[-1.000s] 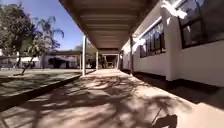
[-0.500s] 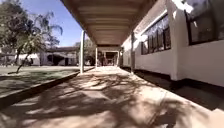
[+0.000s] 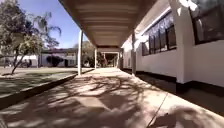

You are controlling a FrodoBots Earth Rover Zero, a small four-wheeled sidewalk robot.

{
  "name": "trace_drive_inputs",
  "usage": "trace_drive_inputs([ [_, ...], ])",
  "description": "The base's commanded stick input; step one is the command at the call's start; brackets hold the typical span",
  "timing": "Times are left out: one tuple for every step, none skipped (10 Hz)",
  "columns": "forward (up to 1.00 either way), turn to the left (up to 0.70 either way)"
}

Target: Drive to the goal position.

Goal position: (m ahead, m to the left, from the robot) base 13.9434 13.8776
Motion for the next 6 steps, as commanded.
trace_drive_inputs([
  [0.70,0.00],
  [0.70,0.00],
  [0.70,0.00],
  [0.70,0.00],
  [0.70,0.00],
  [0.70,0.24],
])
